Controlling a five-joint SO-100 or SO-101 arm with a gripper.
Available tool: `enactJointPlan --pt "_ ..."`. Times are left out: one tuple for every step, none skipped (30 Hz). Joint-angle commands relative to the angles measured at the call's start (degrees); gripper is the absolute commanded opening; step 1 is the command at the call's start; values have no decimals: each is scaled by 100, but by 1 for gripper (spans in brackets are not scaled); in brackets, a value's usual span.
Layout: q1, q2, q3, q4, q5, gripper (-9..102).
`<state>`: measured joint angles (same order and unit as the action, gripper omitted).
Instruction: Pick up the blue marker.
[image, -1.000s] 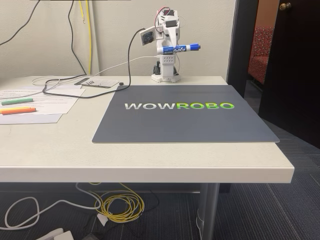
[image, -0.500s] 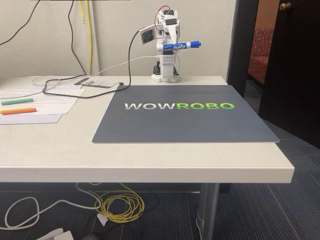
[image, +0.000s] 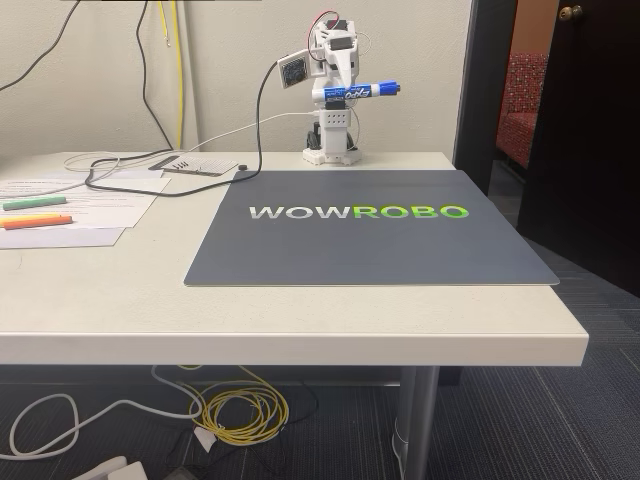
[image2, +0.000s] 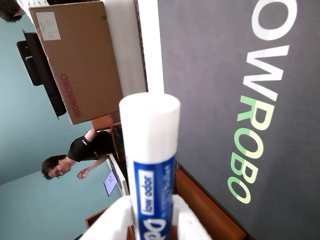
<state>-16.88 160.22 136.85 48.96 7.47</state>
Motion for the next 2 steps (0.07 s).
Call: enactJointPlan --pt "44 88 -167 -132 0 5" --pt "44 79 -167 -141 0 5"
